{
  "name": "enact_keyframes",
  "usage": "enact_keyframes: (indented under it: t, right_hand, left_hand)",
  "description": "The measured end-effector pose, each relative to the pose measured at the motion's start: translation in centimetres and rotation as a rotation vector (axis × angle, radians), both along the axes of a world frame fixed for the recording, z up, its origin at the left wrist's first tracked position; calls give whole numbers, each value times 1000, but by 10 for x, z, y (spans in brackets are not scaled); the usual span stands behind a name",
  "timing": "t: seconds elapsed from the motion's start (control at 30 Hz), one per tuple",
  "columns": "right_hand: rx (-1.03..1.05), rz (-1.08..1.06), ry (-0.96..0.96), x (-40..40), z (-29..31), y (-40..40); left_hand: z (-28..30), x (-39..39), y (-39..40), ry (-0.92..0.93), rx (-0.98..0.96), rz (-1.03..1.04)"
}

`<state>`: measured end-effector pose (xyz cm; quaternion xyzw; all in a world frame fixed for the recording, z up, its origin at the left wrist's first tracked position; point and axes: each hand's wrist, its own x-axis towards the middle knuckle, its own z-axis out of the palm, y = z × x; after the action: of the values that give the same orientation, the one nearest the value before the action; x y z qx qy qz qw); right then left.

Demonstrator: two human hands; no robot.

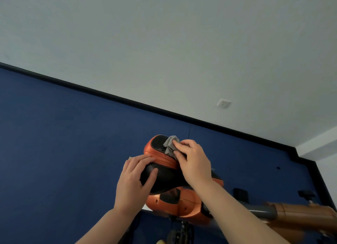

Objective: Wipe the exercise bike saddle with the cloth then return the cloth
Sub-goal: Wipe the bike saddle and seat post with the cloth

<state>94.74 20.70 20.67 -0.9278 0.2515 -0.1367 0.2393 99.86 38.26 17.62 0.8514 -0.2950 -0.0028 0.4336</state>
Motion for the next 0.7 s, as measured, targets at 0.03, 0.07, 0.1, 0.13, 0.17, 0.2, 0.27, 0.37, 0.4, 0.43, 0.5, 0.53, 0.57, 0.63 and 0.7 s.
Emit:
enact_keyframes:
  t: [0.03, 0.07, 0.1, 0.13, 0.17, 0.2, 0.27, 0.37, 0.4, 0.43, 0.5, 0.53, 0.57, 0.63, 0.7]
  right_hand:
    - [-54, -5, -26, -1, 1, 9]
    - [-103, 18, -46, -4, 0, 20]
    - [-131, 64, -58, -8, -2, 29]
    - [-150, 107, -73, -11, -5, 34]
    - [-147, 134, -93, -11, -8, 33]
    - [-126, 128, -108, -7, -8, 28]
    - [-46, 47, -103, 5, -8, 18]
    - [-80, -7, -79, 18, -3, 25]
    - [-137, 45, -84, 18, -3, 32]
    - [-185, 121, -83, 16, -5, 38]
    - [-211, 208, -93, 16, -8, 36]
    - [-183, 191, -98, 20, -8, 29]
    - [-140, 143, -97, 26, -7, 23]
    - [-77, 44, -70, 36, -4, 19]
    - [-151, 63, -47, 37, -1, 26]
  left_hand:
    - [0, -1, 1, 4, -4, 0]
    - [0, -2, 1, 12, -14, 1]
    - [1, -4, 2, 23, -31, 5]
    - [1, -5, 2, 34, -51, 12]
    - [0, -5, 3, 42, -65, 18]
    - [0, -5, 4, 44, -71, 20]
    - [0, -3, 7, 38, -65, 20]
    - [0, -2, 15, 30, -59, 21]
    - [0, -3, 18, 37, -65, 21]
    - [0, -3, 19, 44, -76, 23]
    - [0, -3, 20, 57, -90, 21]
    - [1, -2, 21, 64, -90, 17]
    - [1, -1, 22, 66, -86, 11]
    - [1, 2, 24, 62, -70, -7]
    - [1, 6, 27, 63, -53, -34]
